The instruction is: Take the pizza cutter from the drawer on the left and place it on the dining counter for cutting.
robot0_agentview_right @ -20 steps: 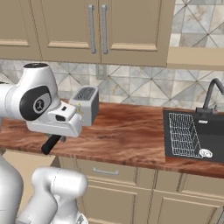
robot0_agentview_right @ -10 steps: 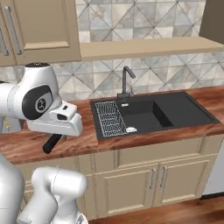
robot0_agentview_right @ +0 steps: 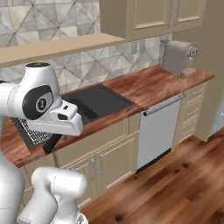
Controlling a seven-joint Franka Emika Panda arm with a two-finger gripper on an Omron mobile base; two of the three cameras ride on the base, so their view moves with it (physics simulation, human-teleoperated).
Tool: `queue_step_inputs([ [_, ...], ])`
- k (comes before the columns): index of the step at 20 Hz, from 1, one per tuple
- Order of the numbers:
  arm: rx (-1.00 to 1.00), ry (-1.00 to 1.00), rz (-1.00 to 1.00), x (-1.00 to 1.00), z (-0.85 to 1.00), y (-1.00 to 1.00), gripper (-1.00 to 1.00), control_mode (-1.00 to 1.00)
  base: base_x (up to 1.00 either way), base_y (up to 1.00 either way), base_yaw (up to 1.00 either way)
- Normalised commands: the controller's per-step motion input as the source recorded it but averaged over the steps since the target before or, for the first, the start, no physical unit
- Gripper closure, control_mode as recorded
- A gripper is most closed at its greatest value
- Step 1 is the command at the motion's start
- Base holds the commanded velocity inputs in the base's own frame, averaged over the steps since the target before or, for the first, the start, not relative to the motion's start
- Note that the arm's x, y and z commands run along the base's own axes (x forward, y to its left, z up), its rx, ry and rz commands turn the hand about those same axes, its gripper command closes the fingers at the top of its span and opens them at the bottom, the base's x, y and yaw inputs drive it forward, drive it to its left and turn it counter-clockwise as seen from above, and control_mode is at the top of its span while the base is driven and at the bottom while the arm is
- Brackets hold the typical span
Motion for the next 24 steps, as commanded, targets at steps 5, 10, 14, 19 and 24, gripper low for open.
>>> queue_step_inputs([
  [5,0.00,0.00,0.00,0.00,0.00,0.00,1.00,1.00,0.38,-0.18,-0.73],
  [10,0.00,0.00,0.00,0.00,0.00,0.00,1.00,1.00,0.31,0.00,-0.77],
  [14,0.00,0.00,0.00,0.00,0.00,0.00,1.00,1.00,0.28,-0.02,-0.77],
  [19,0.00,0.00,0.00,0.00,0.00,0.00,1.00,1.00,0.29,0.00,-0.78],
  [24,0.00,0.00,0.00,0.00,0.00,0.00,1.00,1.00,0.36,-0.03,-0.74],
])
